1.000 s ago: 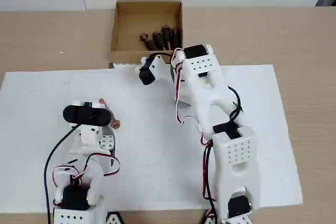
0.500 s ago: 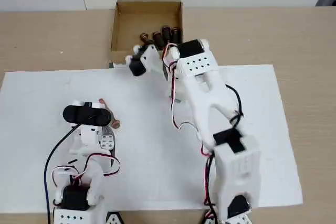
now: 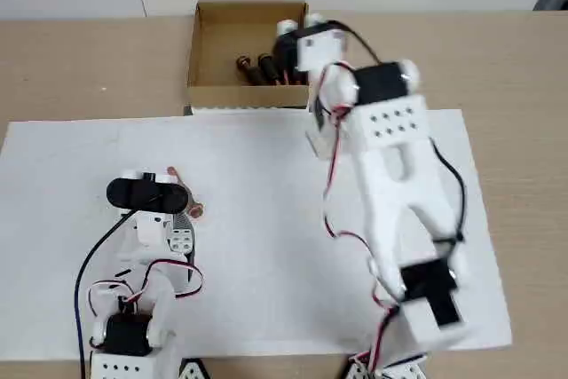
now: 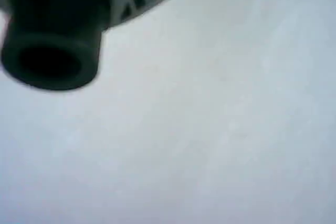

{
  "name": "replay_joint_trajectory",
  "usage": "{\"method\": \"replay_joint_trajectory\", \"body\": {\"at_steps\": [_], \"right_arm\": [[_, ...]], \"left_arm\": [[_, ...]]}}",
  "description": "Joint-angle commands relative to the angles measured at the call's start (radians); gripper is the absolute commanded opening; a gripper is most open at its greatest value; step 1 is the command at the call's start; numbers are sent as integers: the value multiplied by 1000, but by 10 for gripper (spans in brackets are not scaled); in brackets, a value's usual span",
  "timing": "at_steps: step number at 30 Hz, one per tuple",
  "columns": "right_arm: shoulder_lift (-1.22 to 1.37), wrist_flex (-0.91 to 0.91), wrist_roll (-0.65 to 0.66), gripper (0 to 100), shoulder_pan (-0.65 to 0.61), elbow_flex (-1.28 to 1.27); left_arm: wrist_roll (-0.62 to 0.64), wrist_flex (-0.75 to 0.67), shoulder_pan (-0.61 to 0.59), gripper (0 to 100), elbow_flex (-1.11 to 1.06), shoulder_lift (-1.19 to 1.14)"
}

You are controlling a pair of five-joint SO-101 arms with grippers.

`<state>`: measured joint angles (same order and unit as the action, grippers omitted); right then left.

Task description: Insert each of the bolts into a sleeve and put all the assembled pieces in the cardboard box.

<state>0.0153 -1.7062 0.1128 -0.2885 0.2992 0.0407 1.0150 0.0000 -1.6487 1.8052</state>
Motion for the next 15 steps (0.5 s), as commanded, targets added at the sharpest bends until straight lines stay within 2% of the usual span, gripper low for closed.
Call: {"method": "replay_joint_trajectory", "body": {"at_steps": [1, 8, 15], "right_arm": [[-226, -8, -74, 2, 47, -150], [-553, 5, -72, 2, 173, -460], [-684, 62, -71, 3, 320, -707]], "left_arm": [[-3, 0, 2, 6, 8, 9], [-2, 20, -6, 6, 22, 5], [-2, 104, -72, 6, 186, 3]]}}
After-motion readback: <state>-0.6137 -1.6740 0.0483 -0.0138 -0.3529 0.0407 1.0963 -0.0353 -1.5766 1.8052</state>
